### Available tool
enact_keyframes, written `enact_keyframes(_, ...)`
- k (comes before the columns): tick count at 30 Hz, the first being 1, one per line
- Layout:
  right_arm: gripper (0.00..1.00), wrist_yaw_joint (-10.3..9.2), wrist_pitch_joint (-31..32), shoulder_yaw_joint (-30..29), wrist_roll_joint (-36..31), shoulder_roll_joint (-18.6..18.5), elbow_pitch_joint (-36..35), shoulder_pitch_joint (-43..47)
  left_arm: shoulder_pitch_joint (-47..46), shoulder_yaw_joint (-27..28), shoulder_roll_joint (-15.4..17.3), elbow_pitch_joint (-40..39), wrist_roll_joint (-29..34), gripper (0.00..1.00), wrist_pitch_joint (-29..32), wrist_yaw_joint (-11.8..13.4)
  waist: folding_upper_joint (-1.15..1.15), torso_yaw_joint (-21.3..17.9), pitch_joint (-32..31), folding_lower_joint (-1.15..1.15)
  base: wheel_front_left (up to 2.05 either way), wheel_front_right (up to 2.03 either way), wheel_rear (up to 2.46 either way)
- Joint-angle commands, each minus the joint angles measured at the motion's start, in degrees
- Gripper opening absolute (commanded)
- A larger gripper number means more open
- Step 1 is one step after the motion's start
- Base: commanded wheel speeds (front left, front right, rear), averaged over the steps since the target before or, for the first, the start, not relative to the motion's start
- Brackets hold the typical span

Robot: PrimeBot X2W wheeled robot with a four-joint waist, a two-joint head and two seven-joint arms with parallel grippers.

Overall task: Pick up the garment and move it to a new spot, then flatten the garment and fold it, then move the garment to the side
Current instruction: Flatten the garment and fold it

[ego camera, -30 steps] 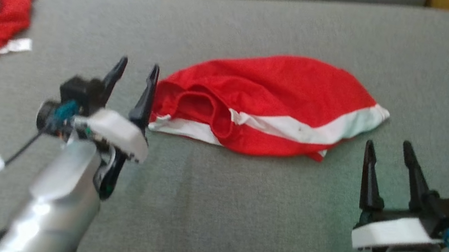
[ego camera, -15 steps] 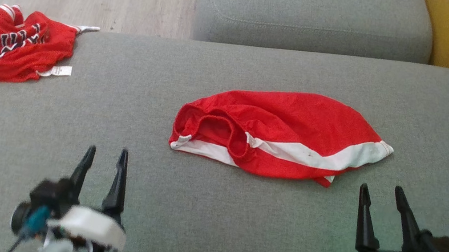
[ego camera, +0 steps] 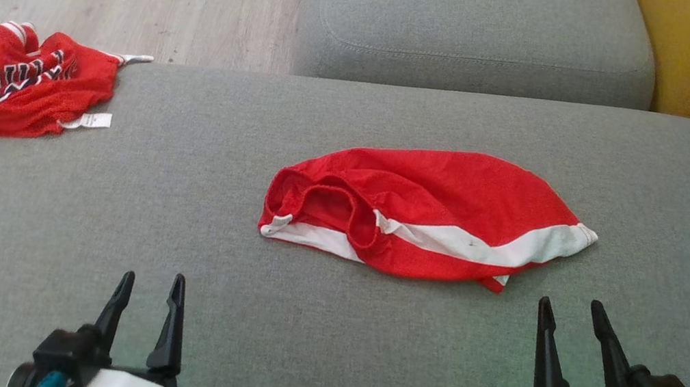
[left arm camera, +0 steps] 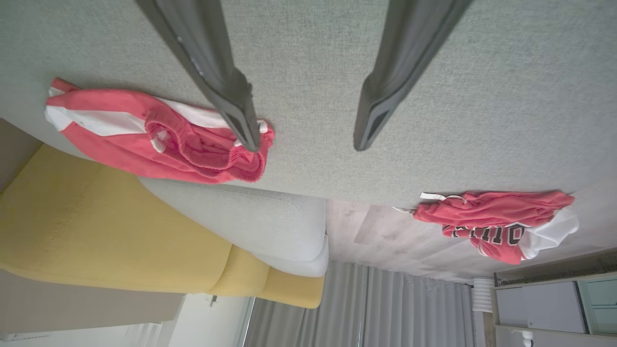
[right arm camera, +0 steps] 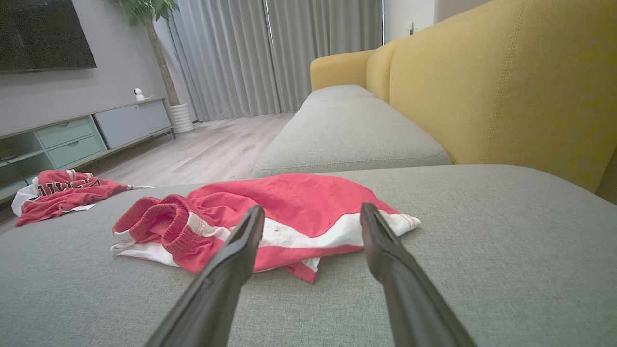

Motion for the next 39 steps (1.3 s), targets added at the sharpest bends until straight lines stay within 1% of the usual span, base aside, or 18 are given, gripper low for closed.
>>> enact_keyframes(1,1.00,0.43,-0.8,1.6,0.4,-0.3,-1.4,-1.6,-1.7,1.8,0.0,-2.2,0.6,1.00,-0.6,0.3,0.00,0.0,0.0,0.00,0.00,0.00,0.00)
enact_keyframes(17,1.00,0.43,-0.8,1.5,0.2,-0.3,-1.0,-1.8,-1.7,1.6,-0.2,-1.9,0.8,1.00,-0.6,0.2,0.00,0.2,0.5,0.00,0.00,0.00,0.00)
enact_keyframes(22,1.00,0.43,-0.8,1.7,0.0,-0.3,-1.1,-2.1,-3.0,0.5,-0.2,-2.1,1.4,1.00,-0.5,0.0,0.00,-0.3,1.3,0.00,0.00,0.00,0.00)
enact_keyframes(27,1.00,0.43,-0.8,1.9,-0.9,-0.3,-1.2,-3.2,-8.6,-3.3,-1.2,-3.0,3.1,1.00,1.8,-1.3,0.00,-1.6,3.3,0.00,0.00,0.00,0.00)
enact_keyframes(31,1.00,0.43,-0.8,2.4,-1.4,-0.3,-1.7,-5.0,-15.2,-7.3,-2.5,-1.6,4.0,1.00,4.8,-3.1,0.00,-3.3,6.0,0.00,0.00,0.00,0.00)
enact_keyframes(35,1.00,0.43,-0.8,3.4,-1.6,-0.3,-2.0,-6.9,-21.8,-11.7,-3.6,2.3,4.2,1.00,7.3,-4.5,0.00,-5.9,8.7,0.00,0.00,0.00,0.00)
enact_keyframes(39,1.00,0.43,-0.8,4.3,-1.3,-0.3,-2.1,-8.5,-26.8,-15.0,-4.0,7.8,2.4,1.00,8.8,-5.2,0.00,-8.9,11.3,0.00,0.00,0.00,0.00)
